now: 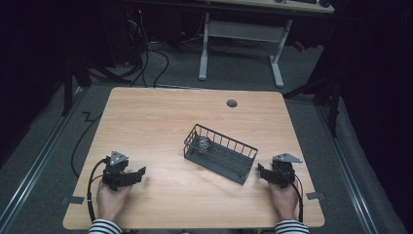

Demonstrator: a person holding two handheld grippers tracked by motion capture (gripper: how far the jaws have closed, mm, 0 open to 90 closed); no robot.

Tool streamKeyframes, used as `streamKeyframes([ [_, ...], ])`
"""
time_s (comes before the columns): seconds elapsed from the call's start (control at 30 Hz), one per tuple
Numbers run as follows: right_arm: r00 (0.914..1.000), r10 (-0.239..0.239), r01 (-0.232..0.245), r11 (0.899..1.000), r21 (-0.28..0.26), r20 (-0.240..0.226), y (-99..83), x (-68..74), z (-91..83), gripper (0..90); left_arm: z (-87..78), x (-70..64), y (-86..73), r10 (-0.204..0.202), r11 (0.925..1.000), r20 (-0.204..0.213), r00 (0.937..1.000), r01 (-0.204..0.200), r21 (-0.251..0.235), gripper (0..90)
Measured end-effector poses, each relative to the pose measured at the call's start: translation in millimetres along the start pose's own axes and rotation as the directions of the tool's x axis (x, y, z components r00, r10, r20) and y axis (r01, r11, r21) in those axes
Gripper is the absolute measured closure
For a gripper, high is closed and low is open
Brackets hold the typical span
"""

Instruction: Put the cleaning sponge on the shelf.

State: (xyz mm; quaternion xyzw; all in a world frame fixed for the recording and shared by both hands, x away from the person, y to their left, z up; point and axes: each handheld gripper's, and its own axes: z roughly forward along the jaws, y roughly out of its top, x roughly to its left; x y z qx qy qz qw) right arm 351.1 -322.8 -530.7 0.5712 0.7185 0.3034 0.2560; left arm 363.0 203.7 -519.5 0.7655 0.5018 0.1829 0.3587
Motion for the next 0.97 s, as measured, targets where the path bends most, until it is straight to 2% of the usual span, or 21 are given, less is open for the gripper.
streamKeyframes([
  [0.33,1.0,-0.001,0.001,1.0,0.0,0.0,0.0,-0.1,0.0,34.5,15.0,-6.3,-4.6,0.023,0.9997,-0.033,0.9992,-0.023,0.002,25.5],
  [0.47,1.0,0.0,0.0,1.0,0.0,-0.001,0.0,0.0,0.0,34.5,18.7,-11.3,-5.4,0.049,0.9988,-0.053,0.9974,-0.049,0.008,25.5],
  [0.97,1.0,-0.001,0.001,1.0,0.0,-0.002,0.0,0.0,0.0,34.6,19.5,-10.9,-7.0,0.036,0.9993,-0.052,0.998,-0.036,-0.005,24.0],
])
